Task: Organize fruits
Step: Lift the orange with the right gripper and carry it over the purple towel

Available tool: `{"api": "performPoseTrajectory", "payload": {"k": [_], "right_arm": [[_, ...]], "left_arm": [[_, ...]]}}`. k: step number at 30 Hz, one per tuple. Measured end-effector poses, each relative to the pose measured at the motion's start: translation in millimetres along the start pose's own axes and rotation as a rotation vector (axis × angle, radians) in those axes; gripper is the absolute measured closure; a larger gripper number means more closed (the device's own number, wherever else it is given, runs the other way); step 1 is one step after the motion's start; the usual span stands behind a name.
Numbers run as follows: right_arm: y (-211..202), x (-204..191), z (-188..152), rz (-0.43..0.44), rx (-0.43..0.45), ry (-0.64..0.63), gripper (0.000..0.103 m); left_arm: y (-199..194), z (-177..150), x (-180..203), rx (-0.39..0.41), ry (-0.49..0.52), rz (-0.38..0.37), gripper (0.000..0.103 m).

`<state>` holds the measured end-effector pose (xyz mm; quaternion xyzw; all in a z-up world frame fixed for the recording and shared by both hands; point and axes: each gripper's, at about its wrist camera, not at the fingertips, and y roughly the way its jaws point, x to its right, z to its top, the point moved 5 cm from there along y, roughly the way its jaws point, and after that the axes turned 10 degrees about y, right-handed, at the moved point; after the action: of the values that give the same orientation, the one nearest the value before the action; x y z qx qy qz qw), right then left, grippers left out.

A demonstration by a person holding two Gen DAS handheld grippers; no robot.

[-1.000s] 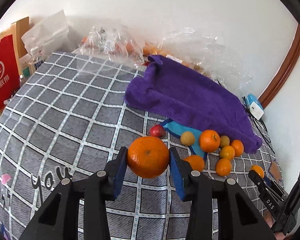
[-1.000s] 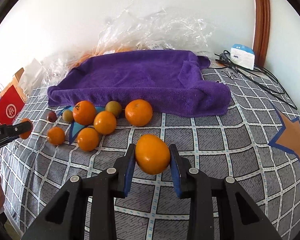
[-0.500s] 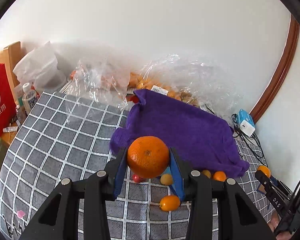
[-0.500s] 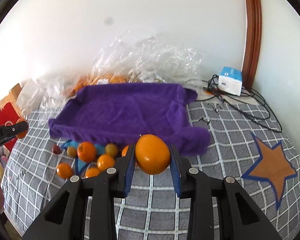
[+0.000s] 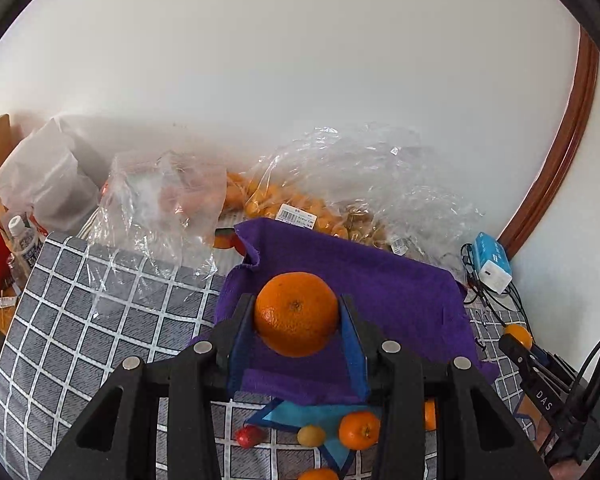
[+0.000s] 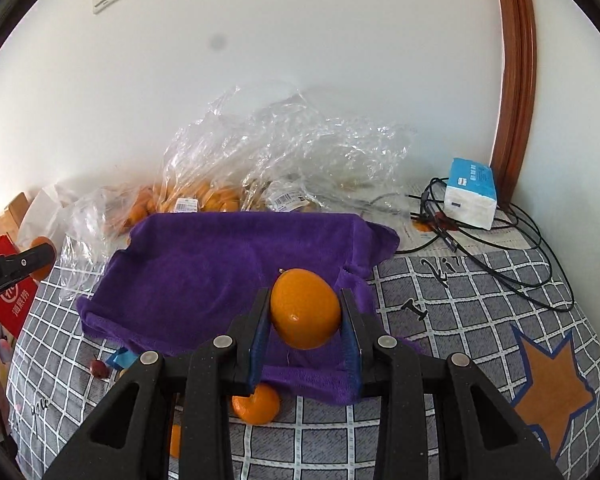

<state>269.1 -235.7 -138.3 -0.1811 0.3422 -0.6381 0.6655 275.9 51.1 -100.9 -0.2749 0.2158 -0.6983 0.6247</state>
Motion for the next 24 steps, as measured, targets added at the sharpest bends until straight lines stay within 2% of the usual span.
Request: {"api": "performPoseTrajectory", "payload": {"k": [12,24], "right_arm": [[65,4,19,-0.037,-0.047,0.021,0.070],[116,3,12,-0.084,-0.124,0.000,0.070]], "left_arm": [[69,17,17,-0.055,0.027,-0.043,0.064],[121,-6,4,-0.165,-0.016,-0.057,0.064]]}}
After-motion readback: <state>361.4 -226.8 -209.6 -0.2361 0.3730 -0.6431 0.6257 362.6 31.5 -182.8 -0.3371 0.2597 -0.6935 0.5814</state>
